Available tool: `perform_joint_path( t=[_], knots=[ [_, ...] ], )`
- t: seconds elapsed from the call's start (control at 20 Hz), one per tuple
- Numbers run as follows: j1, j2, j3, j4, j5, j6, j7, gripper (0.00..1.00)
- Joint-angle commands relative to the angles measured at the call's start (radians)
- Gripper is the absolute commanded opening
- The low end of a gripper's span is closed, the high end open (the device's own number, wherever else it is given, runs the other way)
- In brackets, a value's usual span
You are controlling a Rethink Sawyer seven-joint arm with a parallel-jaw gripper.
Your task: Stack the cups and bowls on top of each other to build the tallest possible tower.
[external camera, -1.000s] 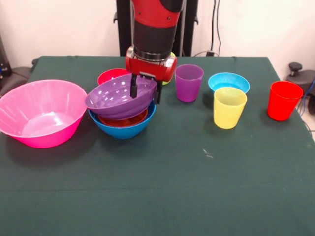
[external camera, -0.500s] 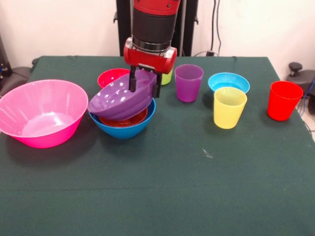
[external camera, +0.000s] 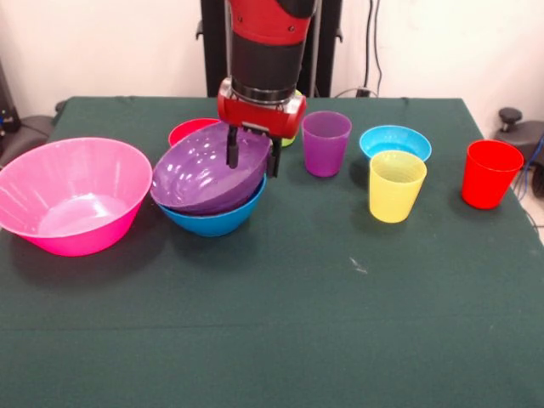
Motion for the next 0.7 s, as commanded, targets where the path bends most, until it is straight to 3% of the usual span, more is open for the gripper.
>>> perform_joint_path(
  t=[0.05,0.45,0.7],
  knots=[
    [-0.012,0.152,0.1,-0.016,-0.035,-0.129,0.081,1.0],
    [-0.011,0.243,0.1,-0.063,-0.031,-0.218,0.084,1.0],
    [-0.015,0.236,0.103,-0.059,-0.03,-0.21,0.076,1.0]
  ],
)
